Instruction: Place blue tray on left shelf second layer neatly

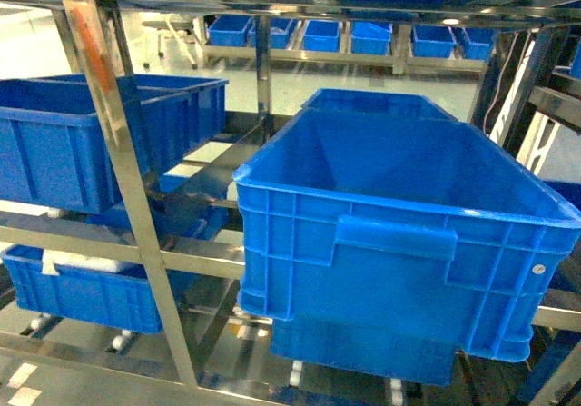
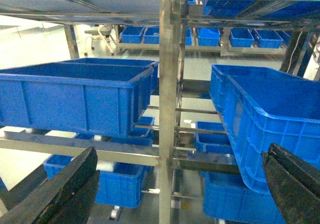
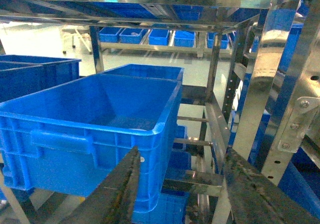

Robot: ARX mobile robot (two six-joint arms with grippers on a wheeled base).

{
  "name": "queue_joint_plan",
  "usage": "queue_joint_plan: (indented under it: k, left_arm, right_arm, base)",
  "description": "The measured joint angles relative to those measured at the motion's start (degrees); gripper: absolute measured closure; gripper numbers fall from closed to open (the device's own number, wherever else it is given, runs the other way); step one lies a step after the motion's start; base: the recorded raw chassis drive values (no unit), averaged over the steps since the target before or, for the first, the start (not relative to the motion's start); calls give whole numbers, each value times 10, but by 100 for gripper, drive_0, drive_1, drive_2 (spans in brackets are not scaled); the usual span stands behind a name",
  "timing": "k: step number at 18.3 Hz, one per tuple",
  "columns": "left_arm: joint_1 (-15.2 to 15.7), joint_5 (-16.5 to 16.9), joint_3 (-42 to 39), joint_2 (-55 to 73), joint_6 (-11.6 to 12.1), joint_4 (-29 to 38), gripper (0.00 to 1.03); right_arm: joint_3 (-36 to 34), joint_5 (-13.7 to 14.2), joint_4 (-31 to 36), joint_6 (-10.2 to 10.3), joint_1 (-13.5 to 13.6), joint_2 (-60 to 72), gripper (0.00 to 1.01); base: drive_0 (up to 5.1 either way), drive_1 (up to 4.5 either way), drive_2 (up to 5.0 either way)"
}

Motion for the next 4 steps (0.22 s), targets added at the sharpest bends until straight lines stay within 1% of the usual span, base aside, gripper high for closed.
queue_joint_plan:
  k: [2,3,4]
  left_arm:
    - [0,0,0,0,0,0,5]
    - [0,0,0,0,0,0,5]
    - [0,0,0,0,0,0,5]
  right_arm:
    - [0,0,0,0,0,0,3]
    - [0,0,0,0,0,0,2]
    - [0,0,0,0,0,0,4]
  base:
    - [0,0,0]
    - [0,0,0]
    - [0,0,0]
